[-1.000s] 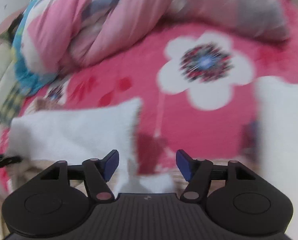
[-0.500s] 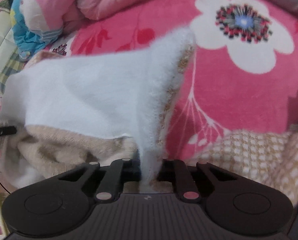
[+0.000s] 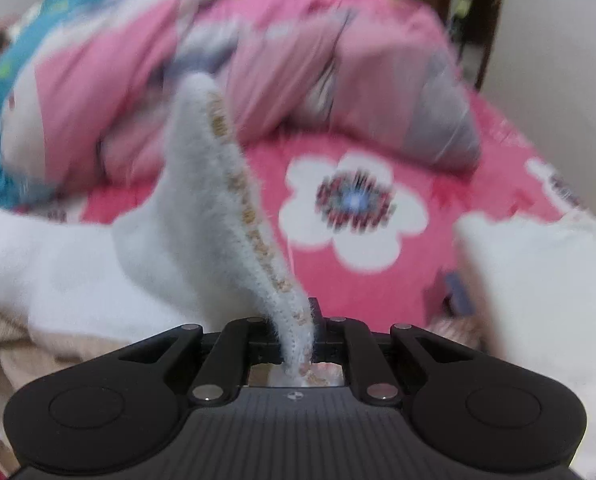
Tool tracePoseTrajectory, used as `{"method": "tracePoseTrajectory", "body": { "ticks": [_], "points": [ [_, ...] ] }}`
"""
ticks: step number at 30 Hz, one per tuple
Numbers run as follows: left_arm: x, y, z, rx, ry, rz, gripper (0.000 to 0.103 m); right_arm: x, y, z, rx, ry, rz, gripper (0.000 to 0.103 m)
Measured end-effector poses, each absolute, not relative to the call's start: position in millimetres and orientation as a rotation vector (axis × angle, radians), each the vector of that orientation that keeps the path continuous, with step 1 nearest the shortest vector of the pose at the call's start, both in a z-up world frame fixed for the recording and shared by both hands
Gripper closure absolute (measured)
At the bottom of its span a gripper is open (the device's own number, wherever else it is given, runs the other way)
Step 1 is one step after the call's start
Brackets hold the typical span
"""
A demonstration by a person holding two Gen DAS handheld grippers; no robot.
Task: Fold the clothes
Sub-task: 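Lift the cardigan high with both grippers holding its lined edges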
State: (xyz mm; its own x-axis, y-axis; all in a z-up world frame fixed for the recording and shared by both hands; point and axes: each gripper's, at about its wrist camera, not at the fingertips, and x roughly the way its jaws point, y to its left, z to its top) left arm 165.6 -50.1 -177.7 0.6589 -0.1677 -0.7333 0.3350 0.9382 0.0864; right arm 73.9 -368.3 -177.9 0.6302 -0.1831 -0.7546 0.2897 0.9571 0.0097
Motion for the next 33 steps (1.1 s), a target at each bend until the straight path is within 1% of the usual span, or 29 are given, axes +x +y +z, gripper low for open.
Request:
{"method": "tracePoseTrajectory", "body": {
  "ticks": [6, 11, 17, 20, 26, 33],
  "points": [
    [136, -21, -79, 0.186, 0.580, -0.221, 0.093, 44, -360, -91, 0.205, 0.647, -0.306, 0.093],
    [109, -3, 3, 0.156, 0.422, -0.189, 0.093, 24, -343, -15, 0.170, 0.443, -0.250, 0.093],
    [67, 13, 77, 0.116, 0.271, -0.171, 0.093, -11, -330, 73, 0.134, 0.202, -0.190, 0.093],
    [45, 18, 106, 0.102, 0.209, -0.172, 0.093, -35, -329, 108, 0.123, 0.116, -0.162, 0.093],
    [8, 26, 139, 0.085, 0.110, -0.166, 0.093, -80, -327, 157, 0.065, 0.003, -0.111, 0.093],
    [-29, 40, 161, 0.078, 0.096, -0.203, 0.093, -123, -325, 189, 0.048, -0.031, -0.074, 0.093]
  ]
}}
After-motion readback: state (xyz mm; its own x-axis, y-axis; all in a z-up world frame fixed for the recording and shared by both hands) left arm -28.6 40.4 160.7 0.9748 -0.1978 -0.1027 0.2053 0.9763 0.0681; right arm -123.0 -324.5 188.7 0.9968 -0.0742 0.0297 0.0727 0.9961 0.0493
